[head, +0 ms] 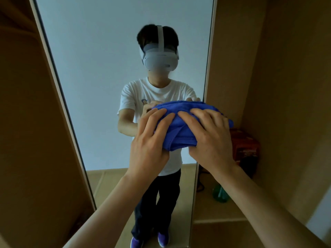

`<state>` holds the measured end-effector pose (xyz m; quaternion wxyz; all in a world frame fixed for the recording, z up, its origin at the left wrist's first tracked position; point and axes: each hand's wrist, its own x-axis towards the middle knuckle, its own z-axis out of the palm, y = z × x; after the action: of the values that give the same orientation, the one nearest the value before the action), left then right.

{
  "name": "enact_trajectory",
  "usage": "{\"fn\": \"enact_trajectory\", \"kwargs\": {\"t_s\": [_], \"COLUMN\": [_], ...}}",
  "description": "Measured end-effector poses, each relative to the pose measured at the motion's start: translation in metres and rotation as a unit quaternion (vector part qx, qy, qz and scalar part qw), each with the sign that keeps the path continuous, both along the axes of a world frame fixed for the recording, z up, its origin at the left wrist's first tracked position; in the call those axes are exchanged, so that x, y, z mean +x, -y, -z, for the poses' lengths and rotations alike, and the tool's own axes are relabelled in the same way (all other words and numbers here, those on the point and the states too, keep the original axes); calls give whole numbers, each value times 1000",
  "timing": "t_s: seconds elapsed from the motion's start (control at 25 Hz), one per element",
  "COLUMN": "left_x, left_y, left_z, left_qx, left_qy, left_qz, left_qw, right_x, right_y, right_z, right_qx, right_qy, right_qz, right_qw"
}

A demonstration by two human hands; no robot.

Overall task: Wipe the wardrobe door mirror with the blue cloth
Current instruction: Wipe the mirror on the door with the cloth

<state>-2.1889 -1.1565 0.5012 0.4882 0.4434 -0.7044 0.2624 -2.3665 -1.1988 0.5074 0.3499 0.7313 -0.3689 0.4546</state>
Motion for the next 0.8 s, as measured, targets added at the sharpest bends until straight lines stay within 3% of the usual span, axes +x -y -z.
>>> {"fn": "enact_trajectory", "kwargs": {"t_s": [0.8], "left_x": [0], "left_y": [-26], "left_z": [183], "left_qx": [176], "left_qy": [-16], "left_qz": [10], "left_qw": [984], "right_x": [0], "right_y": [-35], "right_z": [185], "right_qx": [209], "right_qy": [-10], "right_qz": [5], "right_qw": [978]}}
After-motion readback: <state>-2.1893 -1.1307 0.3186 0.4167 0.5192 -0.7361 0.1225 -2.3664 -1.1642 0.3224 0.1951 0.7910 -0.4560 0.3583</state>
